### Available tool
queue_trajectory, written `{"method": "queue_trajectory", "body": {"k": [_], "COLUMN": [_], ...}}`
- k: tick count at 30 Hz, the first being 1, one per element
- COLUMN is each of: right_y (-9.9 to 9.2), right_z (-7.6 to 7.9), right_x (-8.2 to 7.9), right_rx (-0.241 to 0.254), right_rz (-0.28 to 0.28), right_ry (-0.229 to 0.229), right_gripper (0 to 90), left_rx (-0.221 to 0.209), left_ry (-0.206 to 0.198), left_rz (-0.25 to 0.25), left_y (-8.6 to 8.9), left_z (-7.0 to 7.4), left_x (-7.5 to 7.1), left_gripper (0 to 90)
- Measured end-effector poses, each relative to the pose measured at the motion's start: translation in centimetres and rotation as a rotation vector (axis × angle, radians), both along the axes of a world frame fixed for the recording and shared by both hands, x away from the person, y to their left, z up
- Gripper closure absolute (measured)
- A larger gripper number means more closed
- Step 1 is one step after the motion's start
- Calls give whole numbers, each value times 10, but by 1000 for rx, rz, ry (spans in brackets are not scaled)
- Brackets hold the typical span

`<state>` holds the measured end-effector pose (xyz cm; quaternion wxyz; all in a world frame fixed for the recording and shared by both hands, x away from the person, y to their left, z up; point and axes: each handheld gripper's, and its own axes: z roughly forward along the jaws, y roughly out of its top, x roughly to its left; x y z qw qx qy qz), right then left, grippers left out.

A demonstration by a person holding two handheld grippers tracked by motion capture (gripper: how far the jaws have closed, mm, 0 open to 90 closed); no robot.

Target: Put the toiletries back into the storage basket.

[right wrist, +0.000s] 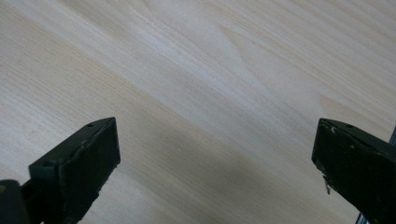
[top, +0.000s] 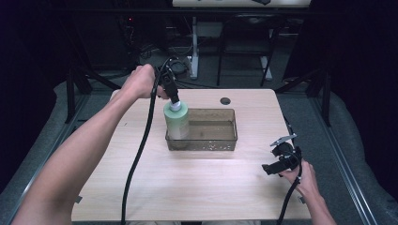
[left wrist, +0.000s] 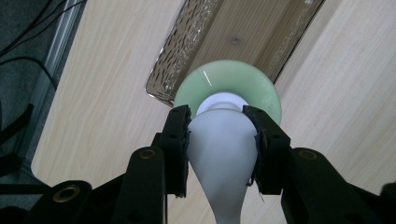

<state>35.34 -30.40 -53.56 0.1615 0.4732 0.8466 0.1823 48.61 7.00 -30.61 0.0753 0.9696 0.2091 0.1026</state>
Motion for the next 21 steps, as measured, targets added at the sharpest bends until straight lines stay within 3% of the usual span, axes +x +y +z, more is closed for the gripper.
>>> {"method": "queue_trajectory", "body": {"k": [21], "right_y": [0], "right_z": [0], "right_x": [0], "right_rx": [6], "right_rz": [0], "right_ry": [0], "right_gripper": [2], "left_rx": [11], "left_ry": [12], "left_rz": [4], "left_y": [1], "left_z": [-7], "left_x": [3], "left_gripper": [630]}}
